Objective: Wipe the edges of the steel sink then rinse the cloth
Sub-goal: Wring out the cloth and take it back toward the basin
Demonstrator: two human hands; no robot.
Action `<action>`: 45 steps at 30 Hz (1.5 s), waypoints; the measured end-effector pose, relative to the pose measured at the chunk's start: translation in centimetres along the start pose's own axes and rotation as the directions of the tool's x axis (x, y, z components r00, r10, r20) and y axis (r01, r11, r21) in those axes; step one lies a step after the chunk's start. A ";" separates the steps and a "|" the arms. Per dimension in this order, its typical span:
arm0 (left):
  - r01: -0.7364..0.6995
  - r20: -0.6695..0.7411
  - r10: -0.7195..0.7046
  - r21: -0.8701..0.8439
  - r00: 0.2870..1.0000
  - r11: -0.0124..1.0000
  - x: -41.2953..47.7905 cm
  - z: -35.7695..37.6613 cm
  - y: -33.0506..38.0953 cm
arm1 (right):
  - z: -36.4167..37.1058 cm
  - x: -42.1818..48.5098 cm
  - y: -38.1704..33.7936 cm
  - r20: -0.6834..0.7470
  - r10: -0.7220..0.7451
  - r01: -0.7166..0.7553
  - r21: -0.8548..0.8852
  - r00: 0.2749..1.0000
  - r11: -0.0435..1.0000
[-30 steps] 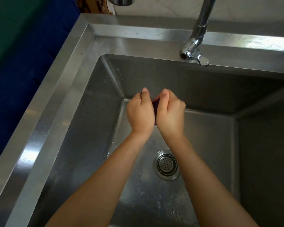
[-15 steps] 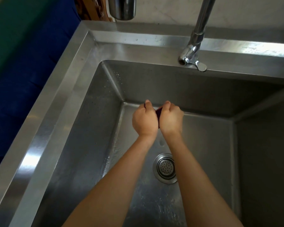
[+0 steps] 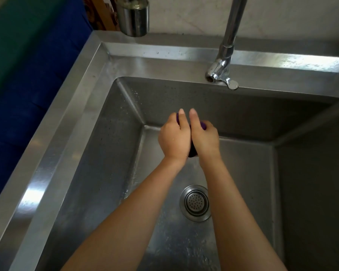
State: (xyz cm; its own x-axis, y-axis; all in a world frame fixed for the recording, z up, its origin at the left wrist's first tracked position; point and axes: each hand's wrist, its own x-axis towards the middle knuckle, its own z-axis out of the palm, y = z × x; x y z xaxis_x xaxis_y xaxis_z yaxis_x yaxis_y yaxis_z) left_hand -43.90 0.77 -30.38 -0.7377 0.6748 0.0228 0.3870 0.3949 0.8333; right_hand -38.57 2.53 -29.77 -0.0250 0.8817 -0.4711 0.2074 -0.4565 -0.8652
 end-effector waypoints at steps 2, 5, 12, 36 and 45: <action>-0.025 0.001 0.025 0.024 1.000 0.999 -0.3 0.0 -0.2 | 0.2 0.0 0.3 -0.084 -0.026 0.025 -0.005 0.996 1.000; -0.067 0.023 0.065 0.090 0.998 0.994 0.0 -0.2 -0.5 | 0.4 0.1 0.5 -0.113 -0.124 0.106 -0.151 0.986 0.983; -0.215 0.030 0.213 0.204 0.977 0.955 0.6 -1.0 -0.6 | -0.1 0.8 0.4 0.020 -0.254 0.250 -0.275 0.967 0.928; -0.244 0.014 0.247 -0.088 0.969 0.966 2.5 -2.4 -0.1 | -2.2 1.7 1.2 0.668 0.177 -0.377 0.167 0.723 0.911; 0.484 0.477 -0.334 -0.236 0.813 0.843 3.2 -3.2 -0.7 | -1.1 2.3 0.2 0.179 -0.140 0.140 0.009 0.974 0.990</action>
State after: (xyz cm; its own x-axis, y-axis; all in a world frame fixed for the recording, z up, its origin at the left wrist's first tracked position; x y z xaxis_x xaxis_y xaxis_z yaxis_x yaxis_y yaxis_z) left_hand -48.36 0.66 -29.16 -0.4650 0.7143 -0.5230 -0.1612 0.5125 0.8434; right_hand -37.50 4.63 -30.79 -0.2287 0.9009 -0.3688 0.1929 -0.3294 -0.9243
